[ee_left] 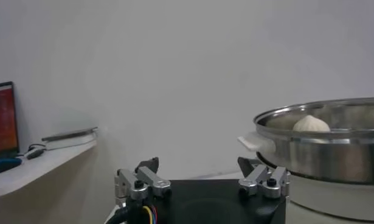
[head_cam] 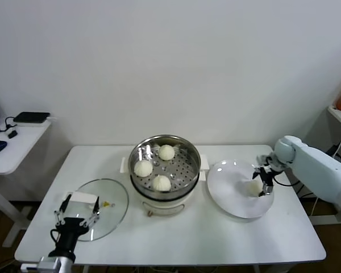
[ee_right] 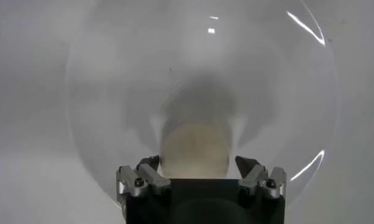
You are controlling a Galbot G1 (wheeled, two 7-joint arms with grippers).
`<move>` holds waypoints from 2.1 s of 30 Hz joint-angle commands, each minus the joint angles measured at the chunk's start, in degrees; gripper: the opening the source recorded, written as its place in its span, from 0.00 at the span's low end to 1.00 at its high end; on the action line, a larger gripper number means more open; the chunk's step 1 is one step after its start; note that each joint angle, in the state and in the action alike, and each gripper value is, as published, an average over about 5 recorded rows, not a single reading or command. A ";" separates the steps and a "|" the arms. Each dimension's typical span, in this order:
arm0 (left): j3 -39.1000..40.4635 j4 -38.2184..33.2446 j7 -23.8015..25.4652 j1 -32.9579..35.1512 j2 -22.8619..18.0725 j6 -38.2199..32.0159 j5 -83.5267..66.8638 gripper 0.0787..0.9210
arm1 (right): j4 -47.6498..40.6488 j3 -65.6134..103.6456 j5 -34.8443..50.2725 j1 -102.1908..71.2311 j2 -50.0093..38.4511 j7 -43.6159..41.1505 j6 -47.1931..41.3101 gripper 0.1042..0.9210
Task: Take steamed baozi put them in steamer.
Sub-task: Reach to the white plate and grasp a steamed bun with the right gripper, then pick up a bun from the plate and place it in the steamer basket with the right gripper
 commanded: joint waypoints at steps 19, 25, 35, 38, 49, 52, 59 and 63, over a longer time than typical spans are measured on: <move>-0.14 0.11 -0.07 0.23 0.09 -0.18 -0.01 0.88 | -0.08 -0.68 2.22 1.86 -0.11 -0.86 -0.22 0.69; -0.16 0.03 -0.10 0.17 0.06 -0.24 -0.11 0.88 | 3.65 -8.32 9.88 10.82 -1.84 -1.24 -2.02 0.69; 0.44 -0.27 -0.09 -0.04 -0.05 -0.17 0.17 0.88 | 8.42 -27.78 29.41 33.37 2.33 -2.26 -5.25 0.70; 0.47 -0.43 -0.10 -0.07 -0.05 -0.14 0.20 0.88 | 9.27 -32.18 36.02 39.07 5.23 -2.15 -6.10 0.71; 0.54 -0.82 -0.10 -0.41 -0.10 -0.17 0.11 0.88 | 11.66 -37.14 50.60 45.46 15.45 -0.92 -10.01 0.73; 0.46 -0.92 -0.10 -0.40 -0.13 -0.33 0.18 0.88 | 12.01 -36.76 51.91 44.57 18.52 -0.12 -11.24 0.73; 0.30 -1.37 -0.22 0.31 -0.12 -0.78 0.32 0.88 | 13.28 -34.86 52.29 40.23 23.16 1.87 -13.45 0.73; -0.16 -1.55 -0.27 0.68 0.02 -0.98 -0.02 0.88 | 14.10 -34.41 51.41 36.97 23.87 2.98 -14.32 0.73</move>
